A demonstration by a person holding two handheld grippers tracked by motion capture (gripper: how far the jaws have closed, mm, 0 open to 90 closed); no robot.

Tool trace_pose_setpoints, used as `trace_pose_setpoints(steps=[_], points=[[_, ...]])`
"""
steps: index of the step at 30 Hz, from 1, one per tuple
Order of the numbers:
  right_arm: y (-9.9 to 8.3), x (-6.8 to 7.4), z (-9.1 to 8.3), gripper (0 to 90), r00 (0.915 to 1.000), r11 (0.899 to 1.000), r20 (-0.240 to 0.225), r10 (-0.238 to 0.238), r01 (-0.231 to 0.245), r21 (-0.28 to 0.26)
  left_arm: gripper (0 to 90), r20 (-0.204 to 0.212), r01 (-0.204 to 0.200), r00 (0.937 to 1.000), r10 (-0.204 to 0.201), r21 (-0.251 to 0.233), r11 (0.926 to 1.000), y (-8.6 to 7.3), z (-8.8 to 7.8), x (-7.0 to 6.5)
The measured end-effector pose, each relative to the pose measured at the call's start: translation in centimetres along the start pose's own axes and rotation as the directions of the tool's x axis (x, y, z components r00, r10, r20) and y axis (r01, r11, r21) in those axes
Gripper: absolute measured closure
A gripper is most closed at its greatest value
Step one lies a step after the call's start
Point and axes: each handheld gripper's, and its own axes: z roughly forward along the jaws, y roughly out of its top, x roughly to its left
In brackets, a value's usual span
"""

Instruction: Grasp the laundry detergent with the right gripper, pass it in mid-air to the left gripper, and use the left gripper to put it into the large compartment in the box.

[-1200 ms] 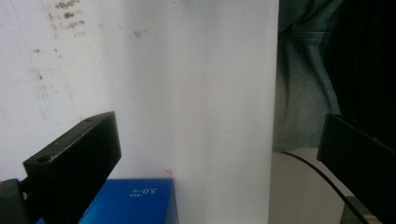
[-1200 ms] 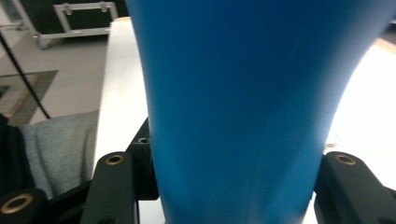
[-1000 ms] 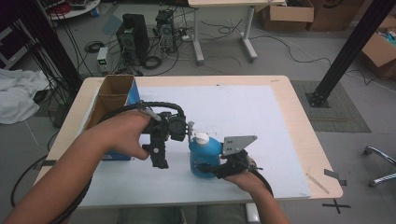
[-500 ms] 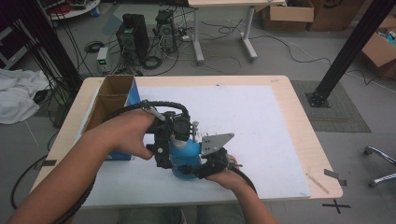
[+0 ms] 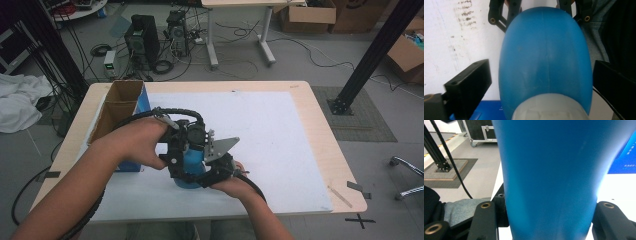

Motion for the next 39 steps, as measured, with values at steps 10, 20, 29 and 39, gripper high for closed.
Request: trace_pose_setpoints(steps=[10, 20, 29, 39], points=[[-0.15, -0.07, 0.25, 44.6, 0.9999, 1.0, -0.008, 0.014, -0.014, 0.006, 15.9, -0.024, 0.007, 0.9997, -0.007, 0.008, 0.9999, -0.05, 0.16, 0.11], [-0.13, -0.15, 0.47, 44.6, 0.9998, 1.0, -0.01, 0.019, -0.019, 0.003, 19.9, -0.023, 0.005, 0.9997, -0.004, 0.013, 0.9999, 0.15, 0.37, 0.13], [-0.12, -0.17, 0.62, 44.6, 0.9998, 1.0, -0.009, 0.02, -0.02, 0.002, 24.5, -0.029, 0.009, 0.9995, -0.009, 0.014, 0.9999, 0.05, 0.41, 0.16], [-0.26, -0.35, 0.78, 44.6, 0.9996, 1.0, -0.009, 0.027, -0.027, -0.002, 28.8, -0.034, 0.01, 0.9994, -0.01, 0.016, 0.9998, -0.04, 0.48, 0.18]])
